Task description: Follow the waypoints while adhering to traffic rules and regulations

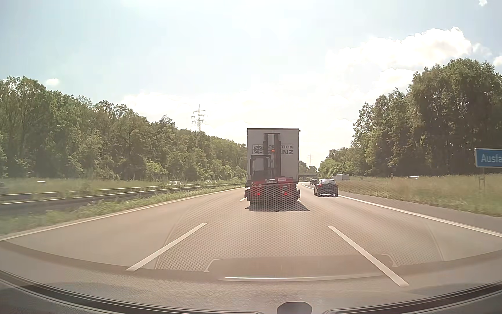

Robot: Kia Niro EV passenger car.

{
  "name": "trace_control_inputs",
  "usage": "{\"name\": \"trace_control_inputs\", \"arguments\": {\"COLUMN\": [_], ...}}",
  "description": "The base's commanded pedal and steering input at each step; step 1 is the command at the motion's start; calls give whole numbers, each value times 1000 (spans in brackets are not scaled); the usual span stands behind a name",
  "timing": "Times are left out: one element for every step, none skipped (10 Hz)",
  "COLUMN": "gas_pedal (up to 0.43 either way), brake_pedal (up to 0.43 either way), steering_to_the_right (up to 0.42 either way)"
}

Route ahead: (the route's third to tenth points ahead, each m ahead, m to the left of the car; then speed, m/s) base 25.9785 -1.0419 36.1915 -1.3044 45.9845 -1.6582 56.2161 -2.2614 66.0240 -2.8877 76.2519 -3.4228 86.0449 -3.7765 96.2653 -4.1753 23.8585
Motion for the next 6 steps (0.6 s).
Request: {"name": "trace_control_inputs", "arguments": {"gas_pedal": [331, 331, 331, 331, 331, 331], "brake_pedal": [30, 30, 30, 30, 30, 30], "steering_to_the_right": [5, 5, 5, 5, 5, 6]}}
